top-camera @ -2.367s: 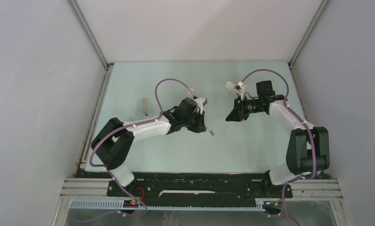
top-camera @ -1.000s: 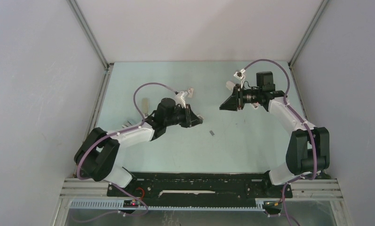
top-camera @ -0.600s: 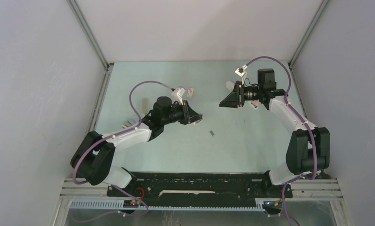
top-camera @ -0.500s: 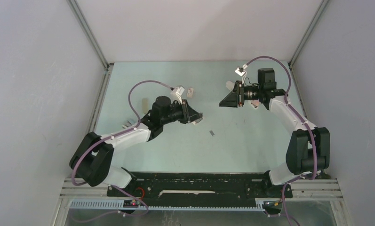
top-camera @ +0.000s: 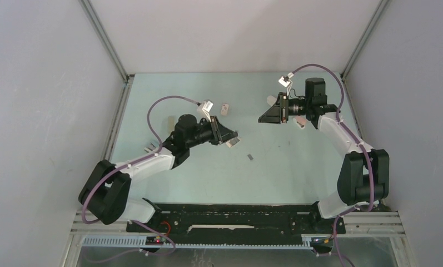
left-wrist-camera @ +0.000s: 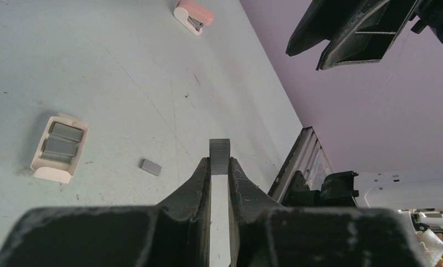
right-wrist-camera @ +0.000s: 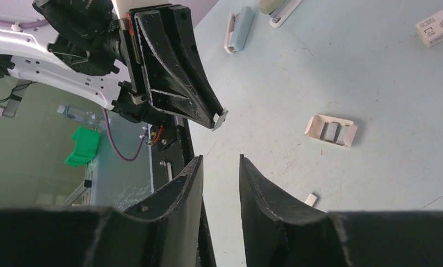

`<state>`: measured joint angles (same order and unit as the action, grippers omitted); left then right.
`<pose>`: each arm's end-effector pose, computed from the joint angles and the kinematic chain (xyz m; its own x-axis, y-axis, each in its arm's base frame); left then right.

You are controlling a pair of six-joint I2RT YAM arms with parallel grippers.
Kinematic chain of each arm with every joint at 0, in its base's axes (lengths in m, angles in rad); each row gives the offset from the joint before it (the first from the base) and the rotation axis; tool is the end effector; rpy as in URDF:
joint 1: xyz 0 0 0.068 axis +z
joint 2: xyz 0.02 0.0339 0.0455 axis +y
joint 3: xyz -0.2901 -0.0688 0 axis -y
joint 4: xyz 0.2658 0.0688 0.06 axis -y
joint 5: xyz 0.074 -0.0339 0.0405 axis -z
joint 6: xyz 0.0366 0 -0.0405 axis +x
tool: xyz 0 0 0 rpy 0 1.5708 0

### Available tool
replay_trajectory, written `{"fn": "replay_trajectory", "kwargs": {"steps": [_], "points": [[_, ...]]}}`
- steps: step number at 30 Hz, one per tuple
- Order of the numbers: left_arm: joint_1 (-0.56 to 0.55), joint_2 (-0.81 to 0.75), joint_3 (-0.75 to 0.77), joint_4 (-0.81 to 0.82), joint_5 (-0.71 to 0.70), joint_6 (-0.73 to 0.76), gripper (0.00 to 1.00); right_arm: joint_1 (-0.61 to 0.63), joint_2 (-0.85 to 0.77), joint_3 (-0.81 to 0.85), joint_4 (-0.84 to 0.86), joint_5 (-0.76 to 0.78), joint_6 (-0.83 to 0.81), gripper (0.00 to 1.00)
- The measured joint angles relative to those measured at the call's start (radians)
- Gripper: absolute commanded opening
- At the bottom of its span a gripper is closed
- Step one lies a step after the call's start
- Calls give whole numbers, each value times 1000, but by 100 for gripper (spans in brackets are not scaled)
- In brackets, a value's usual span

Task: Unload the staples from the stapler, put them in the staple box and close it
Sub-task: Place the staple in the staple box.

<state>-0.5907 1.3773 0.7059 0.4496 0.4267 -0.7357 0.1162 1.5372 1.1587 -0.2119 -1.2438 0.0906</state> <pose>0.2526 -0.1876 0.2562 -0.7007 -0.2657 -0.6621 0.5018 0.4761 -0.7222 0.3443 0.0751 0.3132 -0.6247 -0.0437 -0.7796 -0.7652 0.2327 0.6002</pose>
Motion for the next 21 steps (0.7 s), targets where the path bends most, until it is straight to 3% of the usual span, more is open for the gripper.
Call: {"fn": "replay_trajectory", "kwargs": {"steps": [21], "points": [[23, -63, -7, 150, 19, -114, 9, 14, 30, 92, 90, -37, 144, 40]]}}
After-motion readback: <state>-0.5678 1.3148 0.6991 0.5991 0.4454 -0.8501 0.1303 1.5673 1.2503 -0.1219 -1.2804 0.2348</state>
